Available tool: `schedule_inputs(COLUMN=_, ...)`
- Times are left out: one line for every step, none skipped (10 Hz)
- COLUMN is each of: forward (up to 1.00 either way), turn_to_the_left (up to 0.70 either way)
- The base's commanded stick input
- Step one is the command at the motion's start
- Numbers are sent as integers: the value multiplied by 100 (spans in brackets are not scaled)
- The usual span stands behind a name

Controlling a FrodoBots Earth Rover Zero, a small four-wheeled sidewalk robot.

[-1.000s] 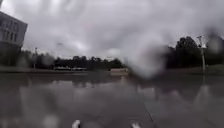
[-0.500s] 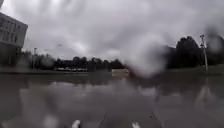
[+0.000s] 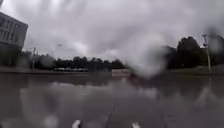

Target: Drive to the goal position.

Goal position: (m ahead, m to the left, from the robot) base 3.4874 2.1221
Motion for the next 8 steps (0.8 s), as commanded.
schedule_inputs(forward=70, turn_to_the_left=15)
schedule_inputs(forward=70, turn_to_the_left=8)
schedule_inputs(forward=70, turn_to_the_left=3)
schedule_inputs(forward=70, turn_to_the_left=2)
schedule_inputs(forward=70, turn_to_the_left=2)
schedule_inputs(forward=70, turn_to_the_left=2)
schedule_inputs(forward=70, turn_to_the_left=2)
schedule_inputs(forward=70, turn_to_the_left=1)
